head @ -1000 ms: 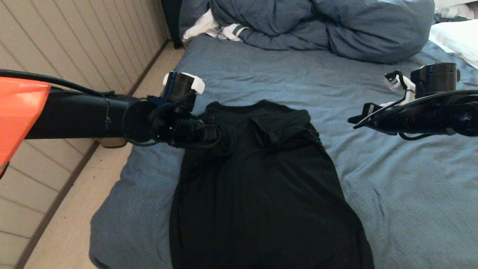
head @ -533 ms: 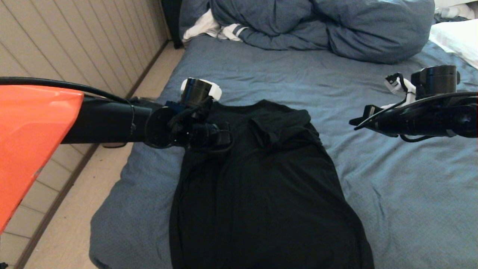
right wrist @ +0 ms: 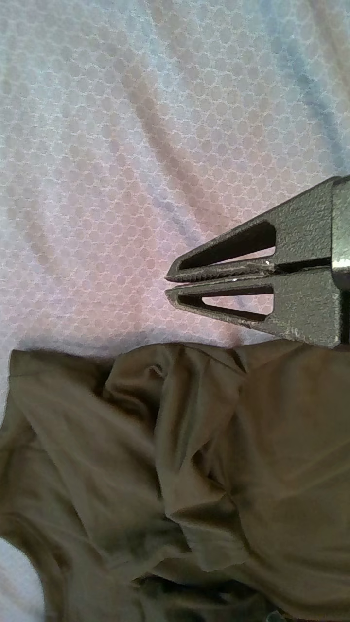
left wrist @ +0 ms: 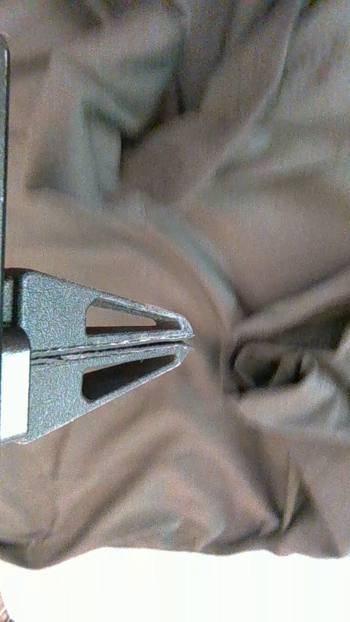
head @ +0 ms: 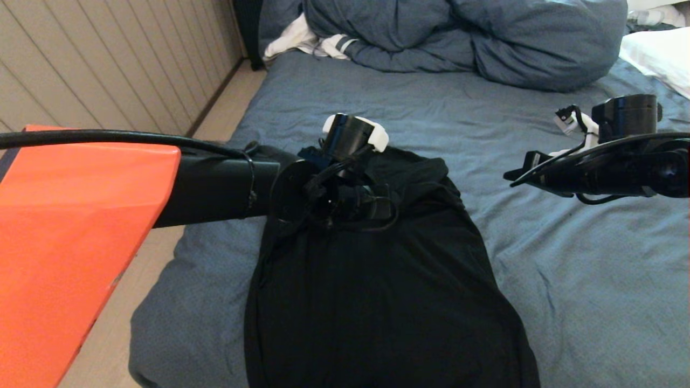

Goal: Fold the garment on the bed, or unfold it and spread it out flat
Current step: Fold the black T-shirt

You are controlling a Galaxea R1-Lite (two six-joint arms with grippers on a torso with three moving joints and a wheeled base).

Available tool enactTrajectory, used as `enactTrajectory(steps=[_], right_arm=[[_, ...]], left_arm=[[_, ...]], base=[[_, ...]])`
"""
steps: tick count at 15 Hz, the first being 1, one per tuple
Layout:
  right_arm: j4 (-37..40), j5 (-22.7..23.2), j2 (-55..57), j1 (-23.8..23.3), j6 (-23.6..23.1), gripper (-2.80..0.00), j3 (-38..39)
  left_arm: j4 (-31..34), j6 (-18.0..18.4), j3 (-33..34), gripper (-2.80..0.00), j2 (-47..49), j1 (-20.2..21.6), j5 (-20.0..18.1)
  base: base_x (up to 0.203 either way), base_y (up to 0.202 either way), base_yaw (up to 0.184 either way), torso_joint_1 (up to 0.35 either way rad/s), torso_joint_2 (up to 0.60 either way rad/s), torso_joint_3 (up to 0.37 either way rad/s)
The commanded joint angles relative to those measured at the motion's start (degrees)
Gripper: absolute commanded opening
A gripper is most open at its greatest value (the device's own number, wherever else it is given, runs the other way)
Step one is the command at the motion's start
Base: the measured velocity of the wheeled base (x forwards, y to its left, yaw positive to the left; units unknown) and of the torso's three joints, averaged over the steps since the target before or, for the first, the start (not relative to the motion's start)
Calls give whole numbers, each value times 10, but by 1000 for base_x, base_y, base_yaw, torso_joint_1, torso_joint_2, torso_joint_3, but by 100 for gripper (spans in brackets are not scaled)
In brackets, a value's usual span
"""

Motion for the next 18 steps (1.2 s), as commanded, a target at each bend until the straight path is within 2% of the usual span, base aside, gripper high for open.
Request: enactTrajectory(steps=[1,5,7,11,18], right_arm=[[-2,2,5,-5,0,-280,-2],[-21,8,8,-3,0,-280,0],[-21,8,8,-3,0,-280,0],[-22,9,17,-3,-1,-280,-2],[-25,8,18,-3,-1,-280,-1]], left_arm=[[8,-2,-24,-280,-5,16,2],[27,0,-24,-280,-84,87,0],[42,-1,8,-280,-92,103,-1],[20,-4,110,-280,-60,86,-35],[-5,-2,93,-280,-11,80,-31]], base=[[0,0,0,0,0,0],[0,0,0,0,0,0],[0,0,0,0,0,0],[0,0,0,0,0,0],[0,0,0,0,0,0]])
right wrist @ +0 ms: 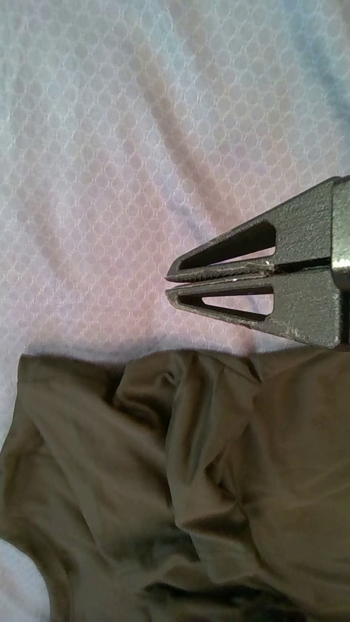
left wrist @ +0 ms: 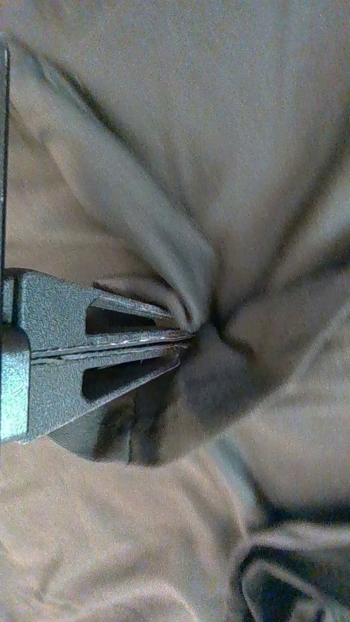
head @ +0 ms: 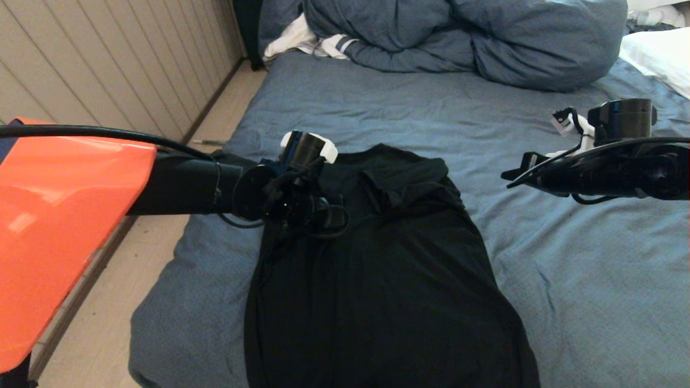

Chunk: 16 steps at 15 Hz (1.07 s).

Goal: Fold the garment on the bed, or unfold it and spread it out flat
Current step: Fold the black T-shirt

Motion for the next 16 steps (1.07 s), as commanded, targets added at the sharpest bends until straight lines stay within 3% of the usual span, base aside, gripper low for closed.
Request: enactTrajectory(steps=[1,6,13,16], right_arm=[[0,1,1,0,0,-280,1],[-2,1,4,-2,1,-280,-2],[-12,1,4,0,0,-280,4],[-6,2,0,1,2,-280,1]], left_arm=[[-3,-2,-25,-280,20,-6,1],[12,-11,-135,-280,81,-42,1],[-24,-16,-135,-280,63,-79,3],[-21,-16,-135,-280,21,-72,15]], base=[[0,0,0,0,0,0],[0,0,0,0,0,0],[0,0,0,0,0,0],[0,0,0,0,0,0]])
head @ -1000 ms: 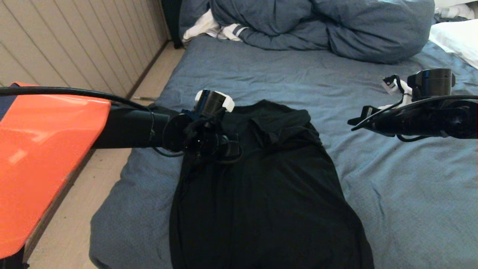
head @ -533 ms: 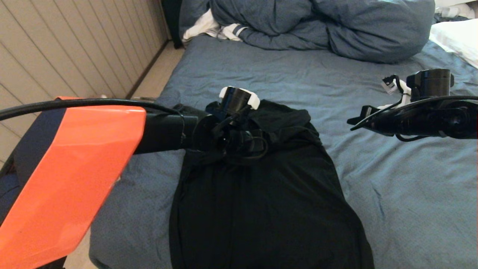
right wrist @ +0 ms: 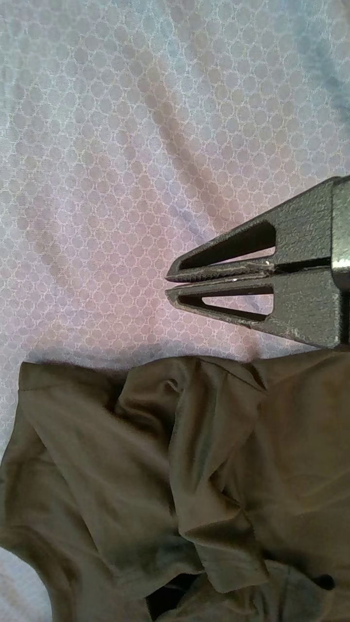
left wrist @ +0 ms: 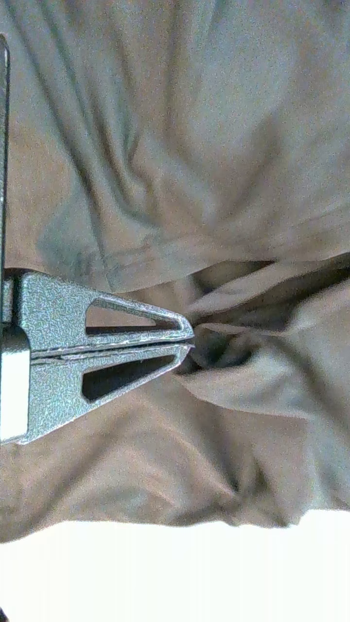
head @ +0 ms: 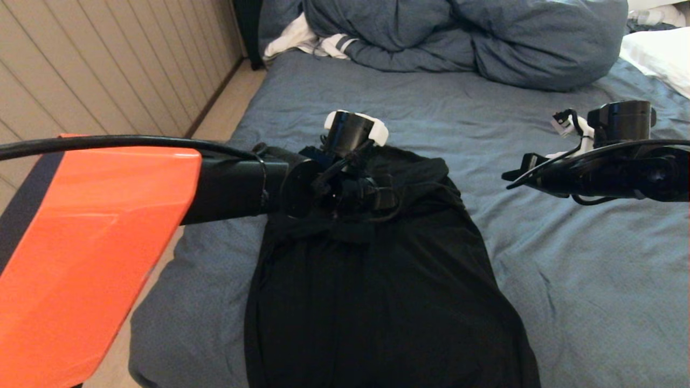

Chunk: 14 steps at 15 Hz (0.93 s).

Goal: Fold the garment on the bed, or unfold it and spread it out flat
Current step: Fold the black T-shirt

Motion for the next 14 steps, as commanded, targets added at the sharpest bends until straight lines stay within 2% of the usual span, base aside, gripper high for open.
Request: enactTrajectory(steps=[1,3,5,8,10,14], right_arm=[[3,2,-4,1,2,-280,-3],[23,1,-23,2,5,-280,2],[68,1,-49,0,6,-280,16],[77,0,-90,0,-1,-280,89],[78,0,-127,2,-19,-280,155],[119,3,-168,29,-37,-280,232]], left_arm=[[5,-2,2,-280,-43,12,2],[25,-3,22,-280,-99,26,3],[67,-4,93,-280,-181,45,-6],[92,-6,293,-280,-301,77,-50],[87,-6,426,-280,-379,108,-73],[11,-6,646,-280,-468,154,-107]], base=[[0,0,0,0,0,0],[0,0,0,0,0,0],[0,0,0,0,0,0],[0,0,0,0,0,0],[0,0,0,0,0,0],[0,0,0,0,0,0]])
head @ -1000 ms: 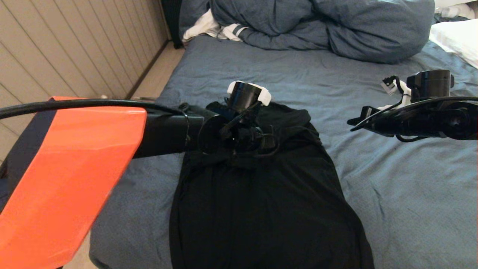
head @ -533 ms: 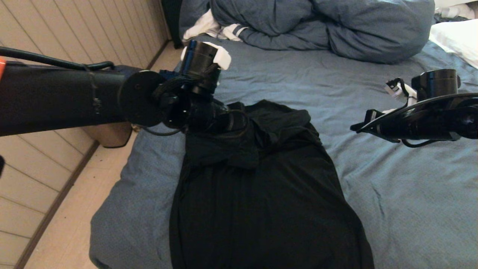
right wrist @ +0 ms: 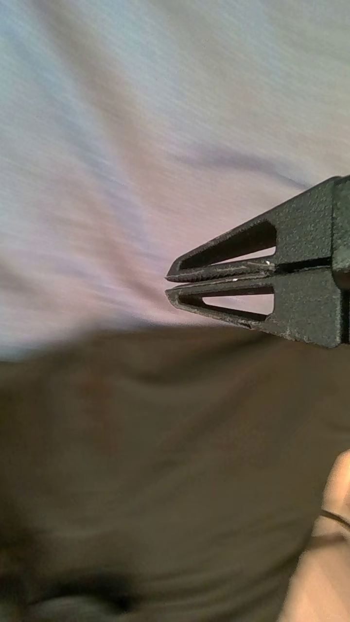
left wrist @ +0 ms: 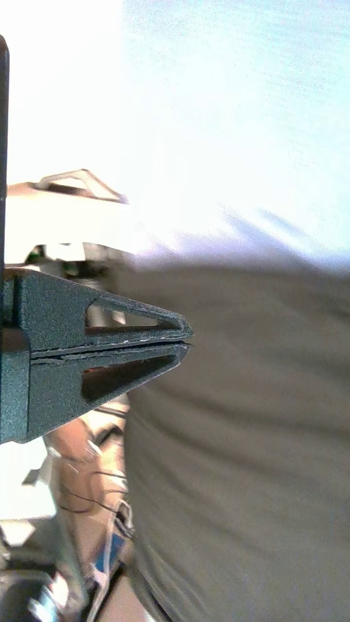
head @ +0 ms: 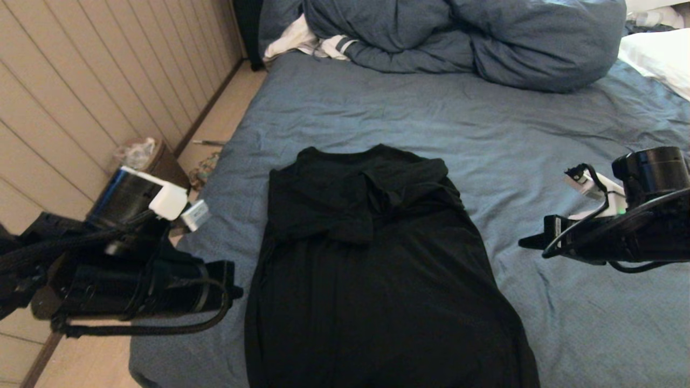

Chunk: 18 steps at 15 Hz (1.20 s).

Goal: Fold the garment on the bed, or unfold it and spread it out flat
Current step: Fold the black T-shirt

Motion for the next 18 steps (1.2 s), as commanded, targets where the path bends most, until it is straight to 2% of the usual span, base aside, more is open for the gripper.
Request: enactTrajectory(steps=[1,2,5,7,10,12,14,18], right_arm=[[4,1,-20,21,1,-280,26],[5,2,-14,23,1,0,28],[1,25,-19,41,-1,0,41],[0,30,-22,43,-6,0,34],[5,28,-28,41,-6,0,25],[9,28,-26,39,-6,0,19],[19,27,-22,37,-5,0,11],[19,26,-6,37,-5,0,0]], left_arm=[[-43,-1,87,-280,-57,16,-13],[-67,0,106,0,-58,20,-25],[-75,0,122,0,-55,22,-45],[-105,0,134,0,-46,22,-63],[-168,-1,165,0,-36,22,-65],[-179,-1,173,0,-32,22,-67],[-229,-2,190,0,14,24,-67],[-375,-1,233,0,91,32,-66]], base=[[0,0,0,0,0,0],[0,0,0,0,0,0],[0,0,0,0,0,0],[0,0,0,0,0,0],[0,0,0,0,0,0],[0,0,0,0,0,0],[0,0,0,0,0,0],[0,0,0,0,0,0]])
